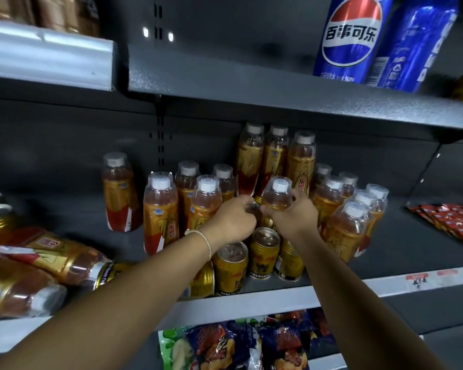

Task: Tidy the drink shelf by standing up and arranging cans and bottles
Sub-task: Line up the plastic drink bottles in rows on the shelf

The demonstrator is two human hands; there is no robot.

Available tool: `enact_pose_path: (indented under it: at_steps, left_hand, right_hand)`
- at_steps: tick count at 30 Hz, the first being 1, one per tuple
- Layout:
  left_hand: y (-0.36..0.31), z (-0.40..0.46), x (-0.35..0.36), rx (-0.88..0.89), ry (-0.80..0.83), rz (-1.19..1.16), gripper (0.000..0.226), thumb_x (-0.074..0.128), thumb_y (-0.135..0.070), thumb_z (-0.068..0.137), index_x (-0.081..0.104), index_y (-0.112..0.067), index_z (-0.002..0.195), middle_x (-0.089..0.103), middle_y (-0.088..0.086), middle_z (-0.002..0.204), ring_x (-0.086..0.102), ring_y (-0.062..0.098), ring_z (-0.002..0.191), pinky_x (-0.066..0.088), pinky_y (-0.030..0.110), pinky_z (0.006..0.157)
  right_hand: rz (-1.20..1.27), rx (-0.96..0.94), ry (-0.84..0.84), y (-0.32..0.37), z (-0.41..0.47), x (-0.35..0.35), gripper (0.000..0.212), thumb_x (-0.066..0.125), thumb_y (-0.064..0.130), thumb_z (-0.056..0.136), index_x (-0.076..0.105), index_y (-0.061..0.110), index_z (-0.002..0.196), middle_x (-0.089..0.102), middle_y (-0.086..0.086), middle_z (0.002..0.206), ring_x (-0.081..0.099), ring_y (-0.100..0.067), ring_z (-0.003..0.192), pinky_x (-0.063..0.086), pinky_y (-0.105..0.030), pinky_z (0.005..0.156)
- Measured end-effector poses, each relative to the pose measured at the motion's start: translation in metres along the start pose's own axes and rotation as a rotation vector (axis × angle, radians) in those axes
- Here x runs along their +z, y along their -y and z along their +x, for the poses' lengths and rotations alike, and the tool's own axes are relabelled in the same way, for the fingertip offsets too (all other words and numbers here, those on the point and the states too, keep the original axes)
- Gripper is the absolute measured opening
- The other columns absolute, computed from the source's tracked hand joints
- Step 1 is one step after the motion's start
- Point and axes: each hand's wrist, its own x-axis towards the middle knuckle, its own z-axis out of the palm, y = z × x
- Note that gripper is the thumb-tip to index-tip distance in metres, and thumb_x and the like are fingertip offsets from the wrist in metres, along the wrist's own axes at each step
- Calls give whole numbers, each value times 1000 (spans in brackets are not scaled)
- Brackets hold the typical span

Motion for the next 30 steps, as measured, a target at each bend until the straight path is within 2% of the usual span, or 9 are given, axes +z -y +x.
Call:
enact_pose_path:
  at_steps: [4, 6, 9, 13, 15, 18, 20, 25, 30]
  left_hand:
    - [1, -1, -2, 20, 15, 96, 66, 49, -3, 83, 41, -21, 146, 46, 2, 147, 52, 3, 100, 39, 1, 60]
    - [0, -1, -2, 50, 13, 101, 65, 52, -7, 85, 39, -23, 147, 49, 0, 145, 54, -3, 91, 44, 4, 62]
    - [-4, 0, -2, 77, -12, 83, 64, 62, -17, 88, 37, -22, 148, 53, 0, 141, 58, 8, 109, 52, 21, 86]
    - [-14, -6, -7, 150, -16, 96, 80, 72, -25, 84, 28, -24, 151, 52, -4, 140, 56, 6, 104, 42, 11, 78]
    - [-18, -13, -13, 193, -29, 96, 86, 76, -31, 81, 26, -24, 151, 52, -5, 140, 53, 12, 120, 41, 18, 90]
    - [-24, -25, -25, 224, -29, 71, 86, 79, -37, 78, 29, -28, 148, 55, -7, 134, 55, 12, 119, 46, 28, 99]
    - [-26, -36, -34, 243, -32, 48, 81, 80, -38, 76, 34, -28, 142, 60, -8, 125, 60, 10, 109, 51, 28, 93]
    - [-24, -68, -69, 193, 20, -65, 80, 86, -43, 66, 45, -32, 134, 64, -10, 119, 64, 9, 103, 56, 34, 89]
    - [-9, -103, -111, 59, 58, -258, 67, 89, -38, 56, 57, -29, 114, 71, -4, 108, 71, 17, 95, 58, 42, 87]
  right_hand:
    - [84, -71, -51, 9, -1, -8, 63, 89, 36, 73, 55, 30, 125, 56, 24, 89, 58, 1, 84, 43, -18, 70]
    - [120, -115, -75, 18, -3, -14, 53, 89, 37, 73, 52, 38, 111, 61, 25, 87, 62, 3, 80, 45, -12, 68]
    - [192, -174, -100, 34, -6, -23, 44, 89, 36, 72, 53, 45, 95, 70, 20, 91, 67, 4, 85, 54, -20, 75]
    - [342, -172, -119, 54, -15, -27, 54, 89, 42, 70, 59, 29, 114, 73, 7, 106, 71, -11, 100, 58, -42, 92]
    - [432, -155, -144, 65, -22, -28, 56, 89, 41, 70, 61, 22, 114, 74, 4, 105, 72, -12, 99, 59, -44, 92]
    - [547, -130, -142, 79, -33, -29, 44, 90, 34, 71, 64, 21, 104, 77, 4, 93, 76, -14, 86, 62, -46, 84]
    - [624, -95, -109, 87, -41, -26, 48, 91, 33, 67, 65, 19, 105, 78, 1, 91, 77, -17, 83, 63, -48, 79]
    - [585, 2, -102, 110, -62, -9, 73, 91, 57, 46, 66, 24, 107, 77, -2, 88, 77, -21, 80, 64, -48, 74]
    - [574, 89, -2, 138, -92, 19, 78, 90, 62, 49, 65, 19, 110, 77, -3, 95, 77, -16, 75, 64, -39, 69]
